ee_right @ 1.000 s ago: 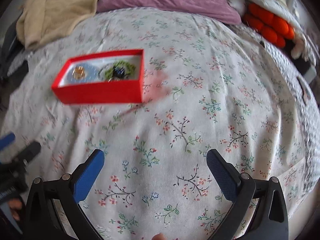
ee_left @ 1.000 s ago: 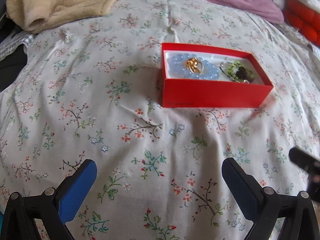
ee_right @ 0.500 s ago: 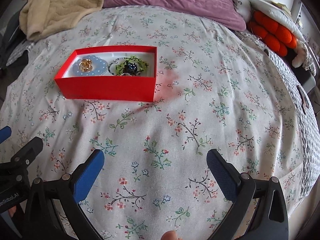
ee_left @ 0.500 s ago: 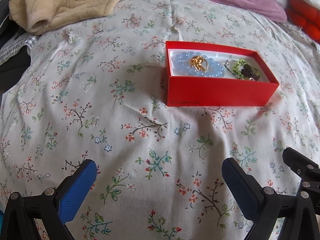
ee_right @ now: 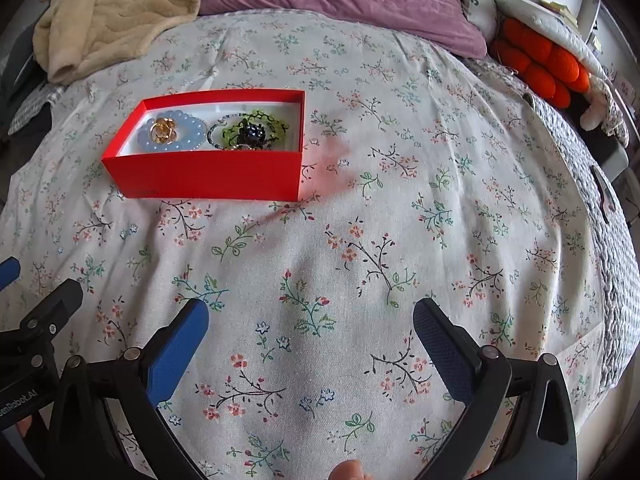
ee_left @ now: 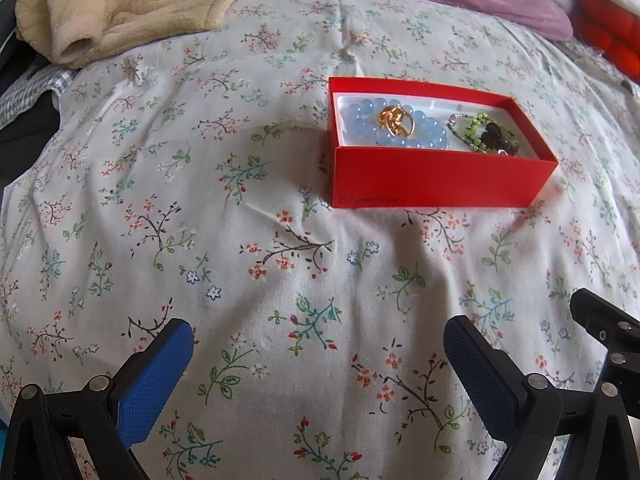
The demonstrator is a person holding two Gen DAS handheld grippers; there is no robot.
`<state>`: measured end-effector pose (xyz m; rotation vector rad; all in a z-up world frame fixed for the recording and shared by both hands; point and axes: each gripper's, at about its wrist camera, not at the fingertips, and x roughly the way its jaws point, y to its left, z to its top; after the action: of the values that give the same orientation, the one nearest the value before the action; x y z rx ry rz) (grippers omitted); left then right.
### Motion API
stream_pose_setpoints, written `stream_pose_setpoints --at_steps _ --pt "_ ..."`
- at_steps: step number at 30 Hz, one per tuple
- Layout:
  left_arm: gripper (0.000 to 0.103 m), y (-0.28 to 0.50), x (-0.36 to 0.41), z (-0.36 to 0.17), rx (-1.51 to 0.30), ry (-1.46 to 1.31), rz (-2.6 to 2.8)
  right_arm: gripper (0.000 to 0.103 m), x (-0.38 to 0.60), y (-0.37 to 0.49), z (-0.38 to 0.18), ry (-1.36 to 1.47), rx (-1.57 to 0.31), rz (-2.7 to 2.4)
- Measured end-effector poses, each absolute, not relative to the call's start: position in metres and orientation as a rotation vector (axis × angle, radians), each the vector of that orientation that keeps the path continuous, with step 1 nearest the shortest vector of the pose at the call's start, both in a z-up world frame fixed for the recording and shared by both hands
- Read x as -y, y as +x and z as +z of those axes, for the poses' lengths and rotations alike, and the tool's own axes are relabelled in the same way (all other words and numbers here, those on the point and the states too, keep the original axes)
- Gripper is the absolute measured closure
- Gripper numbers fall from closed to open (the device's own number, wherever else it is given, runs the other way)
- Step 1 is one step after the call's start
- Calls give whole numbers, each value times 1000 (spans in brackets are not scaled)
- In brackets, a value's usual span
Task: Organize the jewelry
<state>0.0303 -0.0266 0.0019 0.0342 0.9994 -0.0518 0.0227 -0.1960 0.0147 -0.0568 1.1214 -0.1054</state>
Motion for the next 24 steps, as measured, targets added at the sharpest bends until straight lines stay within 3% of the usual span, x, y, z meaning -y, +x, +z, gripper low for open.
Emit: stream_pose_setpoints --at_steps 24 --pt "1 30 27 3 -996 37 -50 0 195 24 13 -69 -1122 -111"
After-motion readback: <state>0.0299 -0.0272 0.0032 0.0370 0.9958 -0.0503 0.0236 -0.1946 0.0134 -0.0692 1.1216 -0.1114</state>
